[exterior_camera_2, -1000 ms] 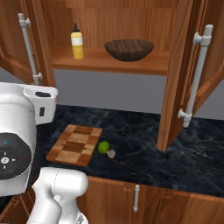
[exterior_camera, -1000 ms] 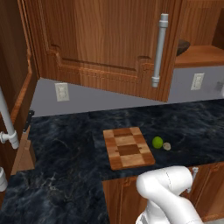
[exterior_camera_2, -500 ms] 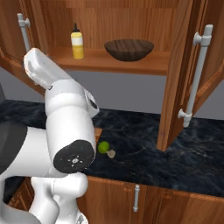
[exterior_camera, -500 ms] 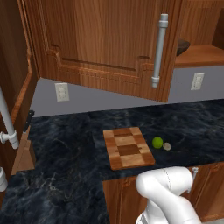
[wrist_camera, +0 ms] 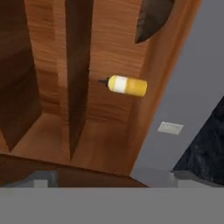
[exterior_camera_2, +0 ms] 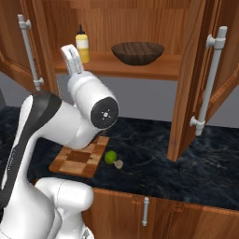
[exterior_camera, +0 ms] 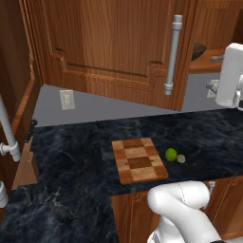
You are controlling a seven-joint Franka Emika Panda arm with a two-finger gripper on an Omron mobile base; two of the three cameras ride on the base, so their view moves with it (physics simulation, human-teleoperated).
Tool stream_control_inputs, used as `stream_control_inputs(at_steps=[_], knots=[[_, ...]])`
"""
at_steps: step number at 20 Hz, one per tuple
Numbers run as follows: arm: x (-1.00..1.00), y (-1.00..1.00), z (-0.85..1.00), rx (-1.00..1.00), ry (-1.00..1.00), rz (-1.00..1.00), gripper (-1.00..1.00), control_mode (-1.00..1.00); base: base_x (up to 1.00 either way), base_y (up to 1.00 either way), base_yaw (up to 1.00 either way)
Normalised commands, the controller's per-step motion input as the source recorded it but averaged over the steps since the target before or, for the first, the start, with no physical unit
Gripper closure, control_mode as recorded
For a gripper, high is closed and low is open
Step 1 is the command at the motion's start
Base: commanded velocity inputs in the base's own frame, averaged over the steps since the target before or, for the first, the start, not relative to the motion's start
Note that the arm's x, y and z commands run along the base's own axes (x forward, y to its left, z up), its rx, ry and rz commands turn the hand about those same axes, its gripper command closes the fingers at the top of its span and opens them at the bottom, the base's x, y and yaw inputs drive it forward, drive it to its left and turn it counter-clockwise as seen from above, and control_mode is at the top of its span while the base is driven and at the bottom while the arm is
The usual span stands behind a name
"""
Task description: Open the cabinet. Place the bowl and condiment on the counter. Then place the lime and garlic on the cutting board.
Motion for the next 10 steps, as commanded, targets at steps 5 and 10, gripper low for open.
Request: stream_control_inputs(at_steps=[5,10], knots=[[0.58,0.74,0.0,0.02,0.25,0.56,-1.0,-1.0,0.0,0.0,0.0],[0.05,1.0,0.0,-0.02,0.18,0.59,-1.0,-1.0,0.0,0.0,0.0]])
